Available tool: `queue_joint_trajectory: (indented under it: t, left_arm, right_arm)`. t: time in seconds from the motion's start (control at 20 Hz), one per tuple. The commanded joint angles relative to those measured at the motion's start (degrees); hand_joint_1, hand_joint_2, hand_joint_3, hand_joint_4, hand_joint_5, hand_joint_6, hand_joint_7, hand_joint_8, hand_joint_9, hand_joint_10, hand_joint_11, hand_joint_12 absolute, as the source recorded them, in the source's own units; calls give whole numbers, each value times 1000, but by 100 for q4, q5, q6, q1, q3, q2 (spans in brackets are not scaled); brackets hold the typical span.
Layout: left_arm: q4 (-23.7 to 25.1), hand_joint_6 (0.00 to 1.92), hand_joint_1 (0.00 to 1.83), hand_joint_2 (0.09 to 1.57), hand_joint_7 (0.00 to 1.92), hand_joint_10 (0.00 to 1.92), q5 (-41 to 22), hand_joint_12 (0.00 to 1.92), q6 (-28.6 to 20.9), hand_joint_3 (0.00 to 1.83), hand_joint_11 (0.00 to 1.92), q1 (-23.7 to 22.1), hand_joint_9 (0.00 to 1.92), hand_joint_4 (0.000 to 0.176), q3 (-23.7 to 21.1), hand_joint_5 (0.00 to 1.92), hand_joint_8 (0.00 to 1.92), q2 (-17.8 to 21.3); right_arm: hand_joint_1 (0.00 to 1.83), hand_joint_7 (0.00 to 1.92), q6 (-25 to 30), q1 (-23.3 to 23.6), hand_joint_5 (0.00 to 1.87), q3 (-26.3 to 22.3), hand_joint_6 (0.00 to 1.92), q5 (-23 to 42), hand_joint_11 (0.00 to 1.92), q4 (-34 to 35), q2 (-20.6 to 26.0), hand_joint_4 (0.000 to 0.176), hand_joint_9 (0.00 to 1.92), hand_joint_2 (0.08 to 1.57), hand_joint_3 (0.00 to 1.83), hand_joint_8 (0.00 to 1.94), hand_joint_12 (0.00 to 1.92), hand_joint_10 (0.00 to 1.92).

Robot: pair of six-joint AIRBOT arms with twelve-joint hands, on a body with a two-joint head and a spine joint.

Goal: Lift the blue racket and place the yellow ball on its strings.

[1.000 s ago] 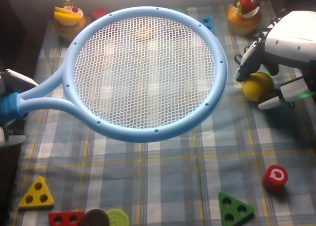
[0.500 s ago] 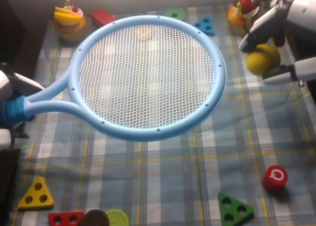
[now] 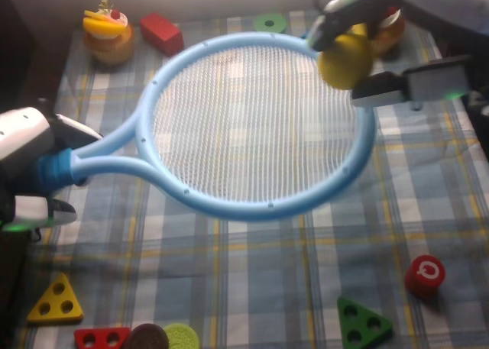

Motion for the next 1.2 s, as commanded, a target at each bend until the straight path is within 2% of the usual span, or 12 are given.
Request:
queue_joint_trajectory:
  t: [0.0, 0.05, 0.15, 0.35, 0.4, 0.5, 0.55, 0.6, 0.75, 0.85, 0.95, 1.15]
  left_arm:
    - [71, 1921, 1831, 1159, 1217, 1921, -564, 1921, -37, 0, 1586, -91, 1471, 176, 57, 952, 1921, 3]
    - [106, 1921, 1831, 1166, 1190, 1921, -543, 1921, -37, 0, 1568, -137, 1453, 176, 69, 925, 1921, -16]
    - [180, 1921, 1831, 1173, 1178, 1921, -494, 1921, -37, 0, 1559, -221, 1423, 176, 97, 928, 1921, -63]
    - [280, 1921, 1831, 1208, 1217, 1921, -448, 1921, -37, 0, 1605, -335, 1487, 176, 121, 955, 1921, -120]
    - [284, 1921, 1831, 1197, 1212, 1921, -448, 1921, -37, 0, 1613, -340, 1495, 176, 121, 954, 1921, -123]
    - [289, 1921, 1831, 1179, 1226, 1921, -453, 1921, -37, 0, 1612, -343, 1504, 176, 124, 944, 1921, -123]
    - [289, 1921, 1831, 1184, 1227, 1921, -453, 1921, -37, 0, 1611, -343, 1503, 176, 125, 944, 1921, -123]
    - [289, 1921, 1831, 1173, 1233, 1921, -451, 1921, -37, 0, 1611, -343, 1503, 176, 125, 962, 1921, -122]
    - [289, 1921, 1831, 1173, 1253, 1921, -445, 1921, -37, 0, 1629, -343, 1528, 176, 129, 985, 1921, -122]
    - [288, 1921, 1831, 1160, 1246, 1921, -448, 1921, -37, 0, 1615, -344, 1511, 176, 137, 965, 1921, -122]
    - [280, 1921, 1831, 1168, 1243, 1921, -455, 1921, -37, 0, 1611, -344, 1504, 176, 144, 962, 1921, -122]
    - [239, 1921, 1831, 1160, 1224, 1921, -455, 1921, -37, 0, 1608, -344, 1489, 176, 161, 976, 1921, -123]
  right_arm:
    - [1265, 1271, -12, 171, 1066, 44, 759, 448, 549, 157, -24, 0, 1115, 1037, 0, 610, 1274, 531]
    - [1272, 1292, -12, 281, 1094, 55, 712, 356, 741, 25, -85, 0, 1152, 1027, 0, 584, 1308, 565]
    - [1274, 1311, -11, 352, 1085, 71, 743, 253, 740, -124, -161, 0, 1169, 1025, 0, 532, 1259, 569]
    - [1275, 1287, -10, 365, 1185, 64, 564, -60, 870, -439, -239, 0, 1170, 1010, 0, 578, 1269, 564]
    - [1266, 1169, -10, 366, 1195, 64, 494, -109, 767, -486, -251, 0, 1086, 1034, 0, 813, 1288, 569]
    - [1155, 1018, 25, 366, 1107, 66, 755, -230, 609, -612, -284, 0, 963, 1054, 5, 267, 1075, 373]
    - [1048, 930, 31, 366, 958, 66, 278, -244, 571, -620, -284, 0, 904, 1010, 0, 107, 890, 219]
    - [964, 782, 35, 365, 892, 69, 78, -267, 470, -623, -284, 0, 793, 1016, 0, 21, 787, 94]
    - [714, 509, 62, 365, 681, 88, 0, -286, 175, -619, -280, 0, 542, 1110, 0, 0, 925, 0]
    - [394, 446, 103, 365, 547, 101, 0, -285, 51, -588, -267, 0, 468, 1239, 1, 0, 1055, 0]
    - [230, 439, 131, 365, 504, 101, 0, -283, 43, -544, -236, 0, 459, 1289, 1, 0, 1090, 0]
    - [117, 421, 156, 365, 435, 67, 0, -11, 49, -238, -160, 0, 457, 1317, 2, 0, 1189, 4]
